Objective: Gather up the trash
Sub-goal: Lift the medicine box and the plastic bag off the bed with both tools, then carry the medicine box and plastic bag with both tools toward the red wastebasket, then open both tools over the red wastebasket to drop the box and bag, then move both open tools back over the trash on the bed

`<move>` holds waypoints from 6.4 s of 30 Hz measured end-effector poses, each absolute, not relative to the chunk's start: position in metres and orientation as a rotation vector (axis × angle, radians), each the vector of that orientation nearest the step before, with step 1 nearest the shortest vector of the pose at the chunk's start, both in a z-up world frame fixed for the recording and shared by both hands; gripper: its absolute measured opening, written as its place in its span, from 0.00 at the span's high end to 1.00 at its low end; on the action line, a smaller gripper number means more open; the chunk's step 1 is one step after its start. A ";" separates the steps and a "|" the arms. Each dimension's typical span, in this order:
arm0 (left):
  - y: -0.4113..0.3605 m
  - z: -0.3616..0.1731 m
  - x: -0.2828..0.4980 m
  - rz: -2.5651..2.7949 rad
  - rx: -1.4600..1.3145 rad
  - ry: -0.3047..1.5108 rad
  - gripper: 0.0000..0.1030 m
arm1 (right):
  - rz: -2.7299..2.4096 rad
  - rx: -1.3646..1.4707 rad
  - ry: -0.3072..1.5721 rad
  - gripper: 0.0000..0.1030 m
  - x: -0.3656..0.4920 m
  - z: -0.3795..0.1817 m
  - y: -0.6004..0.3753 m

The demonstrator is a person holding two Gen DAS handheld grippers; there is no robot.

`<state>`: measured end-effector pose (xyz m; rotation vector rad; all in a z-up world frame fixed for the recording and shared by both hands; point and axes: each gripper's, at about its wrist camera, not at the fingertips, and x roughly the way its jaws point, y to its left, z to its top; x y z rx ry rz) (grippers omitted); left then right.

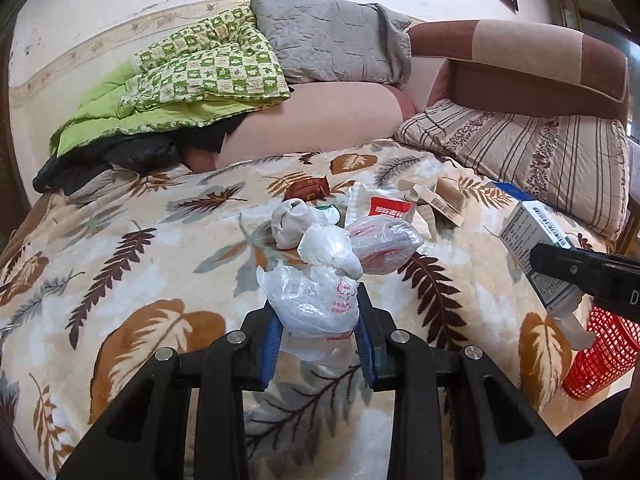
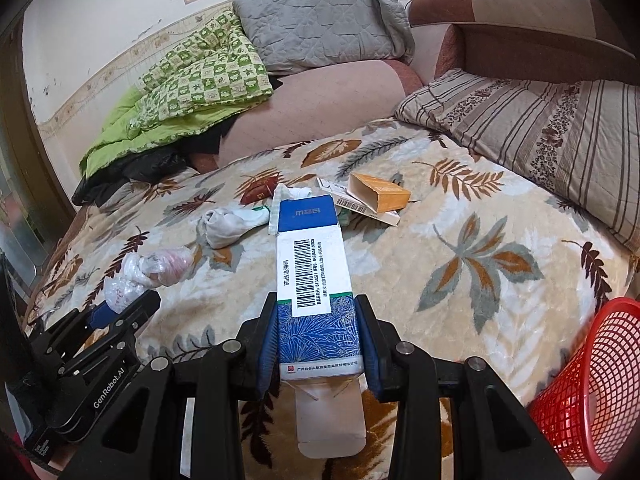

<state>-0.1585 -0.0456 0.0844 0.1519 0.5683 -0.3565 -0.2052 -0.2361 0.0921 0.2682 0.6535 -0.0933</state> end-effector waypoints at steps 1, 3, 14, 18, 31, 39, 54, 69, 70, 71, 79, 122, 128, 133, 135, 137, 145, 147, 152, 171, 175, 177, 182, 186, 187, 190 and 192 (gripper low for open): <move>-0.045 0.084 -0.158 -0.358 0.152 0.569 0.70 | -0.093 0.264 0.654 0.62 -0.204 0.092 -0.236; -0.045 0.085 -0.159 -0.359 0.149 0.569 0.70 | -0.100 0.252 0.653 0.62 -0.204 0.092 -0.234; -0.034 0.097 -0.167 -0.366 0.108 0.515 0.69 | -0.187 0.148 0.597 0.62 -0.215 0.101 -0.214; -0.033 0.097 -0.168 -0.373 0.105 0.509 0.69 | -0.206 0.131 0.615 0.62 -0.211 0.099 -0.214; -0.037 0.093 -0.162 -0.371 0.103 0.522 0.69 | -0.239 0.120 0.642 0.62 -0.205 0.095 -0.216; -0.036 0.093 -0.161 -0.374 0.101 0.521 0.69 | -0.245 0.117 0.641 0.62 -0.206 0.094 -0.215; -0.039 0.091 -0.162 -0.375 0.103 0.524 0.69 | -0.244 0.108 0.643 0.62 -0.206 0.094 -0.216; -0.043 0.087 -0.162 -0.377 0.106 0.528 0.69 | -0.246 0.107 0.642 0.62 -0.206 0.094 -0.214; -0.043 0.087 -0.163 -0.377 0.106 0.528 0.69 | -0.246 0.107 0.642 0.62 -0.206 0.094 -0.214; -0.044 0.087 -0.163 -0.376 0.106 0.528 0.69 | -0.245 0.108 0.643 0.62 -0.206 0.093 -0.215; -0.044 0.087 -0.162 -0.378 0.108 0.529 0.69 | -0.245 0.107 0.643 0.62 -0.206 0.093 -0.215; -0.089 0.109 -0.170 -0.541 0.160 0.536 0.69 | -0.272 0.377 0.512 0.62 -0.261 0.128 -0.299; -0.128 0.128 -0.189 -0.647 0.182 0.519 0.69 | -0.340 0.446 0.491 0.62 -0.307 0.129 -0.347; -0.182 0.140 -0.215 -0.794 0.201 0.541 0.69 | -0.414 0.506 0.485 0.61 -0.354 0.128 -0.391; -0.203 0.142 -0.228 -0.846 0.221 0.540 0.69 | -0.456 0.532 0.490 0.61 -0.378 0.123 -0.410; -0.229 0.142 -0.240 -0.912 0.235 0.556 0.69 | -0.497 0.559 0.491 0.61 -0.401 0.117 -0.426; -0.320 0.125 -0.279 -1.103 0.262 0.693 0.69 | -0.581 0.663 0.479 0.61 -0.448 0.096 -0.472; -0.334 0.123 -0.285 -1.124 0.268 0.708 0.69 | -0.581 0.670 0.475 0.61 -0.448 0.096 -0.479; -0.367 0.119 -0.295 -1.169 0.292 0.735 0.62 | -0.599 0.703 0.456 0.57 -0.451 0.091 -0.497; -0.270 0.111 -0.248 -1.012 0.250 0.766 0.39 | -0.430 0.610 0.559 0.36 -0.393 0.091 -0.436; -0.229 0.101 -0.230 -0.946 0.232 0.795 0.39 | -0.337 0.575 0.618 0.36 -0.358 0.086 -0.404; -0.208 0.099 -0.219 -0.914 0.216 0.800 0.39 | -0.300 0.543 0.645 0.36 -0.341 0.087 -0.389; -0.155 0.103 -0.181 -0.800 0.138 0.807 0.39 | -0.229 0.492 0.678 0.36 -0.304 0.093 -0.361; -0.114 0.110 -0.146 -0.696 0.075 0.789 0.37 | -0.161 0.464 0.702 0.35 -0.273 0.102 -0.342; -0.101 0.111 -0.135 -0.664 0.058 0.786 0.36 | -0.145 0.458 0.710 0.34 -0.266 0.104 -0.337; -0.075 0.112 -0.111 -0.594 0.013 0.787 0.35 | -0.087 0.455 0.726 0.33 -0.244 0.110 -0.326; -0.057 0.110 -0.094 -0.551 -0.022 0.794 0.34 | -0.052 0.456 0.744 0.33 -0.227 0.111 -0.318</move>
